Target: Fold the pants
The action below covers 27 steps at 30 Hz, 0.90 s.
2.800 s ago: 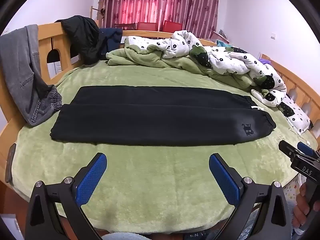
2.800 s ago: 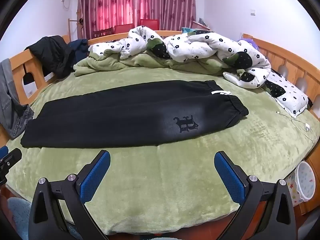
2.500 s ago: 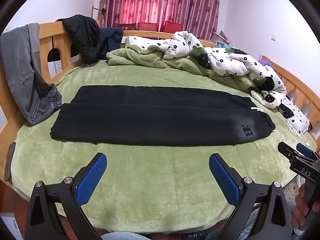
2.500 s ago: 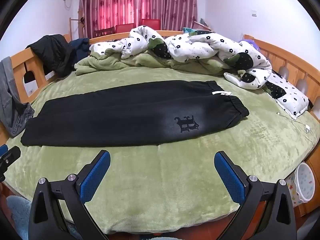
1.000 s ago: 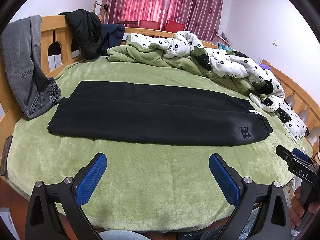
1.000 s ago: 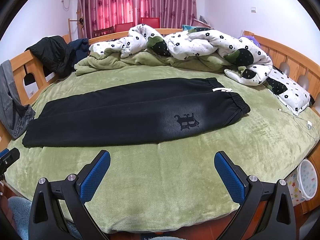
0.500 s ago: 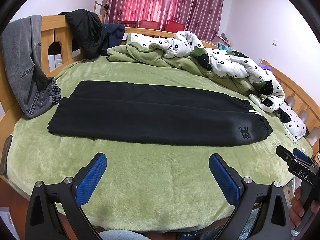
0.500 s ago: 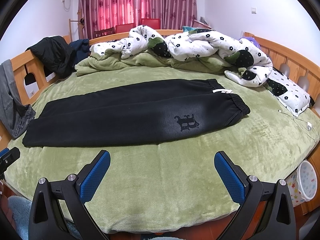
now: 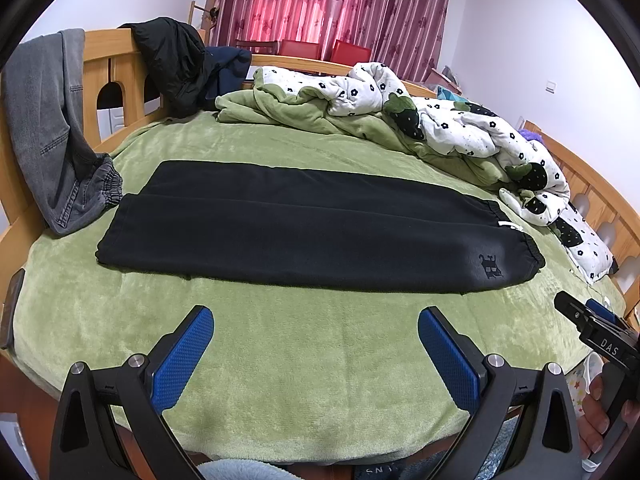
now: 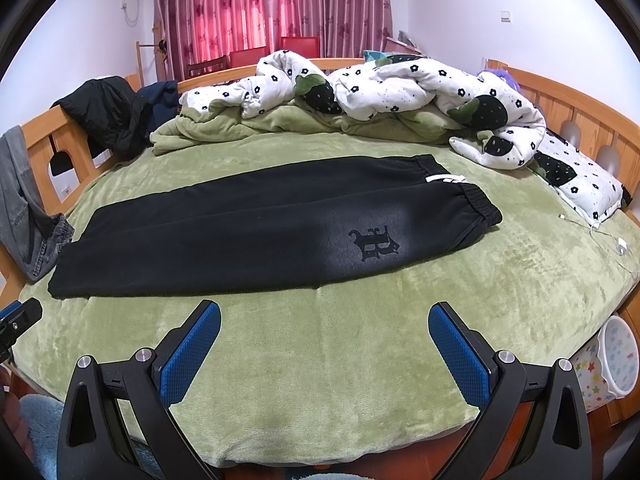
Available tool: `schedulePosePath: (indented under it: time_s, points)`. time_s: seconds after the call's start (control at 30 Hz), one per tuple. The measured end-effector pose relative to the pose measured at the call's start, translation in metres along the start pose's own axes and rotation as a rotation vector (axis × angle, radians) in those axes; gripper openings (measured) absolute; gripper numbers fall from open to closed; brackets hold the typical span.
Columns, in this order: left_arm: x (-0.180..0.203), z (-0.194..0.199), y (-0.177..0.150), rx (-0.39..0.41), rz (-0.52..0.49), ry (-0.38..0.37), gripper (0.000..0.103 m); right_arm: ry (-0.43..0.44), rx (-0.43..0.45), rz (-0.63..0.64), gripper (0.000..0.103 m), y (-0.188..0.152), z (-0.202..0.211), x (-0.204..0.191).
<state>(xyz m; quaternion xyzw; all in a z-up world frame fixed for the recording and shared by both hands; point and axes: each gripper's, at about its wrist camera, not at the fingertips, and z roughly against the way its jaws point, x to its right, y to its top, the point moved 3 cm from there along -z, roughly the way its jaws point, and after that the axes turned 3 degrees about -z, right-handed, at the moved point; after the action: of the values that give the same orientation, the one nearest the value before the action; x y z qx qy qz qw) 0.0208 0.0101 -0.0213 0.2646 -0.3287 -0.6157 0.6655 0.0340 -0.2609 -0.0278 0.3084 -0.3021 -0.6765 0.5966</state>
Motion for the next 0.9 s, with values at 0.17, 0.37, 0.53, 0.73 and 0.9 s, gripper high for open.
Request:
schedulePosePath:
  time_s: [0.17, 0.37, 0.53, 0.73, 0.9]
  points:
    - [0.0, 0.0, 0.0, 0.0, 0.003, -0.002, 0.103, 0.005, -0.001, -0.008, 0.102, 0.002, 0.001, 0.003]
    - [0.0, 0.0, 0.0, -0.001, 0.003, -0.002, 0.103, 0.005, -0.001, -0.006, 0.102, 0.002, 0.001, 0.004]
    - [0.0, 0.0, 0.0, -0.004, 0.009, -0.005, 0.103, 0.006, -0.001, -0.006, 0.102, 0.003, 0.001, 0.004]
    - [0.0, 0.005, 0.005, 0.01, -0.003, -0.039, 0.103, 0.012, -0.003, -0.014, 0.102, 0.004, 0.003, 0.007]
    - [-0.005, 0.018, 0.014, 0.018, -0.034, -0.052, 0.103, 0.006, 0.025, -0.008, 0.102, 0.014, 0.013, 0.007]
